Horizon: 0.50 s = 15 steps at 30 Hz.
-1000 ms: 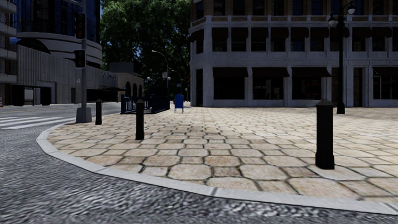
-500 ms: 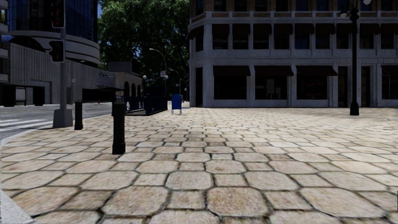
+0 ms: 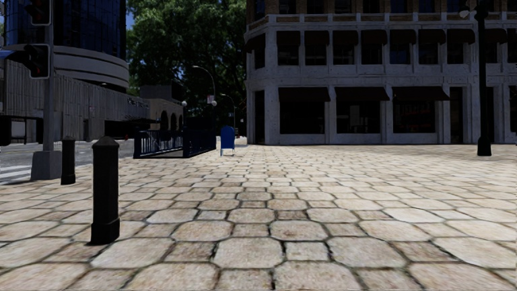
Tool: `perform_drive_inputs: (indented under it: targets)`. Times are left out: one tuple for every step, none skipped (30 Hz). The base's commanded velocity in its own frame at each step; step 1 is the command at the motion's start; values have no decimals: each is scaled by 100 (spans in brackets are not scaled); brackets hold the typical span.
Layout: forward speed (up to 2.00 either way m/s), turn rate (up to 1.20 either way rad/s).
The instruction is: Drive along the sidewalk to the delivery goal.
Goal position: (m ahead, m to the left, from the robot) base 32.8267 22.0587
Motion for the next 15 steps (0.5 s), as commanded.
perform_drive_inputs:
  targets:
    - [195, 14]
    - [195, 14]
    - [195, 14]
    - [195, 14]
    - [195, 14]
    - [195, 14]
    - [195, 14]
    - [195, 14]
    - [194, 14]
    - [194, 14]
    - [192, 14]
    - [192, 14]
    - [192, 16]
    - [192, 24]
    - [192, 24]
